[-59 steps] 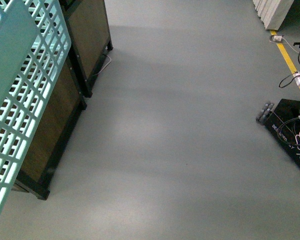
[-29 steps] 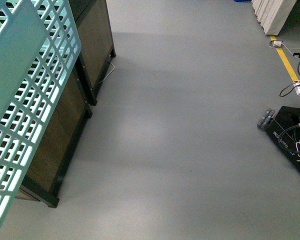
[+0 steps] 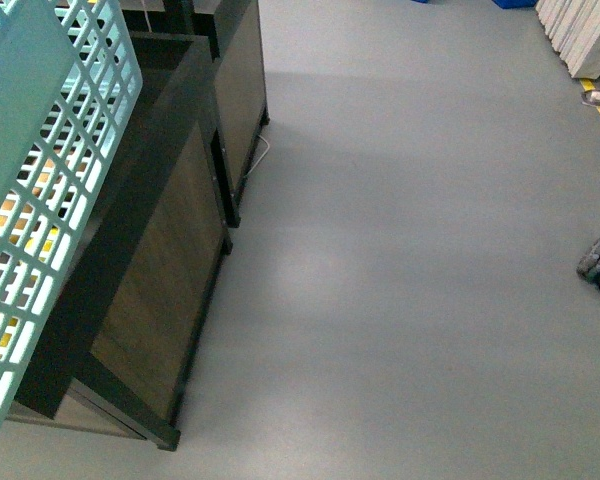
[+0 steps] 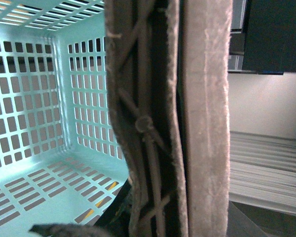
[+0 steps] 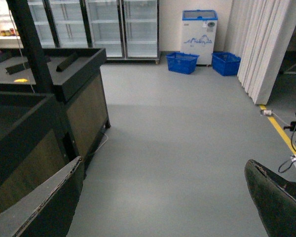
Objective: Pick mango and avocado into basket
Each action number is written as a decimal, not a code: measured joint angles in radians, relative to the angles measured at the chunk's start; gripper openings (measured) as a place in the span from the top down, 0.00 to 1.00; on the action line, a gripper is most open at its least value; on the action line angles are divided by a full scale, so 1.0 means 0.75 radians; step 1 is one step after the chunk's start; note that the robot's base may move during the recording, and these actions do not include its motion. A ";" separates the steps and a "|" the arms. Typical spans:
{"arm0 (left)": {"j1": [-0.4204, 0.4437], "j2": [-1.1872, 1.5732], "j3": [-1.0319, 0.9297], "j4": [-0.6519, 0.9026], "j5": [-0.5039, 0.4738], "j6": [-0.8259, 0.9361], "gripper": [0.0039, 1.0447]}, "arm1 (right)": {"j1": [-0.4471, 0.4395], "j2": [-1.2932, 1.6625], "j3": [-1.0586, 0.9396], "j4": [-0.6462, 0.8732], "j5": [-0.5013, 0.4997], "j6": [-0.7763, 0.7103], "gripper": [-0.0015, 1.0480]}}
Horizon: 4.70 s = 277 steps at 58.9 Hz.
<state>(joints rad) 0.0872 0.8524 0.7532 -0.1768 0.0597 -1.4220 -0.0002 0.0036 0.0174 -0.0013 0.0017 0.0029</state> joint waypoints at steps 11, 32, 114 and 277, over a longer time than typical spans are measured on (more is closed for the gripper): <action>0.000 0.001 0.000 -0.001 0.001 0.003 0.85 | 0.000 0.001 0.000 0.001 0.001 0.000 0.08; 0.000 0.000 0.000 -0.001 0.003 0.003 0.85 | 0.000 0.001 0.000 0.000 -0.002 0.000 0.08; 0.001 0.001 0.001 -0.001 0.000 0.004 0.85 | 0.000 0.000 0.000 0.000 -0.002 0.000 0.08; -0.899 0.993 0.746 -0.134 0.342 0.608 0.85 | -0.001 0.001 0.000 0.000 -0.007 0.000 0.08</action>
<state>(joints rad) -0.5869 1.5974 1.3128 -0.2771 0.3164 -0.9661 -0.0010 0.0040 0.0174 -0.0013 -0.0032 0.0029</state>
